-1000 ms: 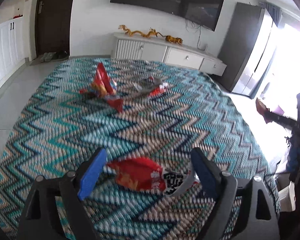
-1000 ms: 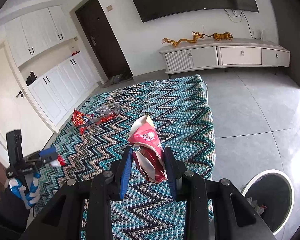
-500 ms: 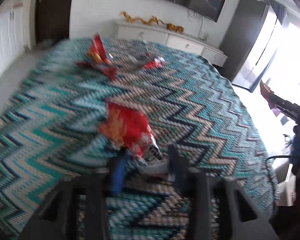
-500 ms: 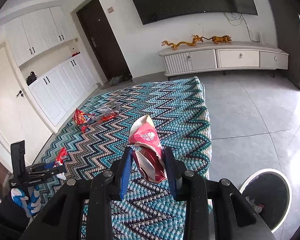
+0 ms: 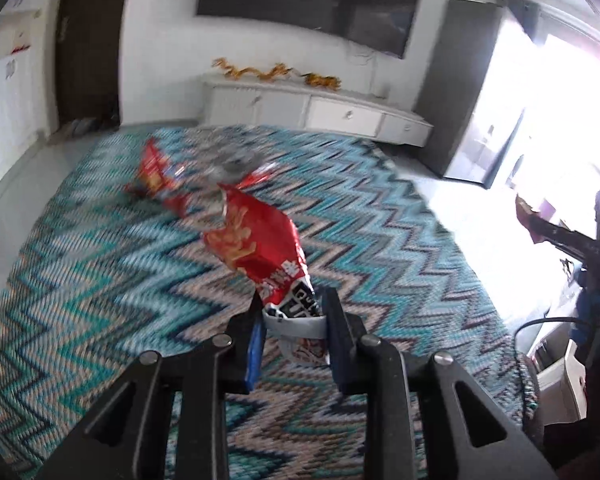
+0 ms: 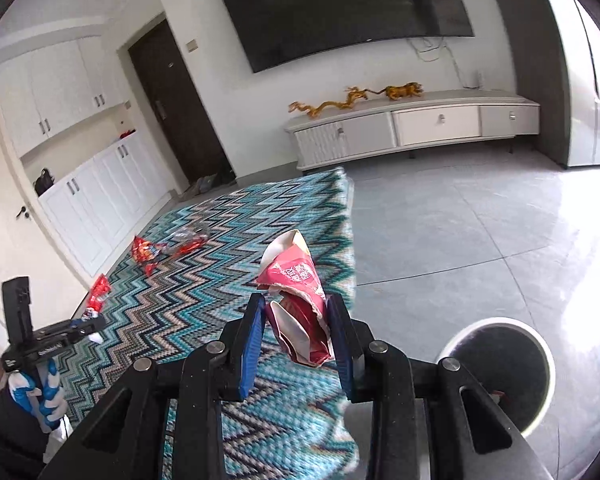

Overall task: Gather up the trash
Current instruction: 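Carry the red wrapper and pink carton to the bin and open both grippers, then move both open tools back from the bin to the rug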

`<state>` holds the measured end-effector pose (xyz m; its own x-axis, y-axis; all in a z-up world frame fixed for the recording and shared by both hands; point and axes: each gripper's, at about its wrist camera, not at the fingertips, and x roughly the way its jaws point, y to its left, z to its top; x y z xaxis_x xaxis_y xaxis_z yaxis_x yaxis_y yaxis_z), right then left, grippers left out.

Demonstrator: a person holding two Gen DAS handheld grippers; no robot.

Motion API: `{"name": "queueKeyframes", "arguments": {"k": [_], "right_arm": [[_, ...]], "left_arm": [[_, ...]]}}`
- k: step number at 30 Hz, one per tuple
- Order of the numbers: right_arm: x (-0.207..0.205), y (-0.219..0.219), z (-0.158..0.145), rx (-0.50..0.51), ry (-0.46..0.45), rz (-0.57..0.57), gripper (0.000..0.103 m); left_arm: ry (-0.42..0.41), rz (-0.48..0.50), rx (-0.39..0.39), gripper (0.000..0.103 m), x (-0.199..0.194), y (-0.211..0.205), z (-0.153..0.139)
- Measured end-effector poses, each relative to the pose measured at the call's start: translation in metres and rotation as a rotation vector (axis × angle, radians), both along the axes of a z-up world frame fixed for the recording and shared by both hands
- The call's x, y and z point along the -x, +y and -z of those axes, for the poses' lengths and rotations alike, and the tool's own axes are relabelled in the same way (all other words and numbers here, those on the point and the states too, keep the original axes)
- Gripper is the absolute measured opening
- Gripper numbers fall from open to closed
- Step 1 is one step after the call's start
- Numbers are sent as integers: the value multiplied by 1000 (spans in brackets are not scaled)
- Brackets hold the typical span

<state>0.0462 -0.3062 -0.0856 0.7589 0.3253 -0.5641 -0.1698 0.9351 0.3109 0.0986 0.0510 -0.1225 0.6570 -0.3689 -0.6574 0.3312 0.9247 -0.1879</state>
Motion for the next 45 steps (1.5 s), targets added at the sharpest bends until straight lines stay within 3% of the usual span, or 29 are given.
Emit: {"name": "queueKeyframes", "arguments": {"k": [4, 13, 19, 24, 27, 29, 32, 36, 40, 45], "right_arm": [[14, -28, 2, -13, -2, 74, 30], [38, -100, 20, 19, 38, 255, 30], [34, -144, 46, 94, 129, 304, 30], [17, -168, 66, 98, 192, 328, 33], [5, -178, 80, 96, 227, 342, 34], [-1, -185, 88, 91, 246, 355, 47], [-7, -197, 100, 84, 277, 389, 49], [1, -210, 107, 64, 294, 431, 50], [11, -211, 99, 43, 275, 454, 50], [27, -203, 77, 39, 217, 455, 51]], "left_arm": [[-39, 112, -18, 25, -4, -46, -19], [-86, 453, -109, 26, -29, -206, -40], [-43, 668, -179, 26, -57, -327, -25], [42, 790, -224, 28, -70, -412, 8], [108, 819, -221, 36, -79, -445, 27], [150, 820, -203, 46, -87, -462, 37], [185, 803, -178, 58, -96, -474, 44], [194, 774, -154, 59, -100, -473, 43], [138, 729, -169, 59, -93, -459, 31], [-8, 586, -201, 59, -76, -425, -6]]}}
